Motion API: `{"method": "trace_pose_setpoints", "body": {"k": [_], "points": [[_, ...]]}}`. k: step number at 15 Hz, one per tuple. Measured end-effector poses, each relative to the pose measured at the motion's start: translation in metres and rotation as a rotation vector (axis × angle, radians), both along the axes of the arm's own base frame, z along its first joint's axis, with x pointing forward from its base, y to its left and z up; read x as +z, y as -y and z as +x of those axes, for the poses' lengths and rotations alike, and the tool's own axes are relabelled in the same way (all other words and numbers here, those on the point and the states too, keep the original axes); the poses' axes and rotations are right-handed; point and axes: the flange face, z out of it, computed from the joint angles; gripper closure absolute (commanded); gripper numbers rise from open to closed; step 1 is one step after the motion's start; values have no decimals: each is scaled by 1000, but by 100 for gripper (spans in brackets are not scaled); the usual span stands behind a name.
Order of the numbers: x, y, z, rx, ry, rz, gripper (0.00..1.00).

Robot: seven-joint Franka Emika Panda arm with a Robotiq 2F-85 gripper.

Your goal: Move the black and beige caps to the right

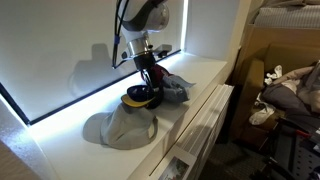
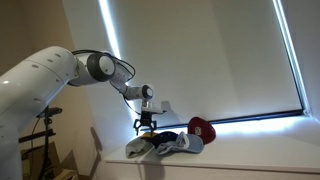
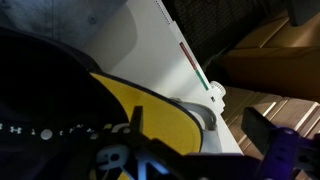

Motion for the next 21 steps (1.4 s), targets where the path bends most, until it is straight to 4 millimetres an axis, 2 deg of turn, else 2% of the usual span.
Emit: {"method": "trace_pose_setpoints", "body": {"k": [2, 5, 7, 14, 19, 21], "points": [[-8, 0, -1, -11, -20, -8, 0], [-36, 1, 0, -30, -55, -17, 0], [-47, 1, 0, -39, -65, -21, 0], [-45, 2, 4, -54, -50, -25, 0], [-37, 9, 32, -232, 150, -63, 0], [-33, 12, 38, -291, 200, -87, 0]]}}
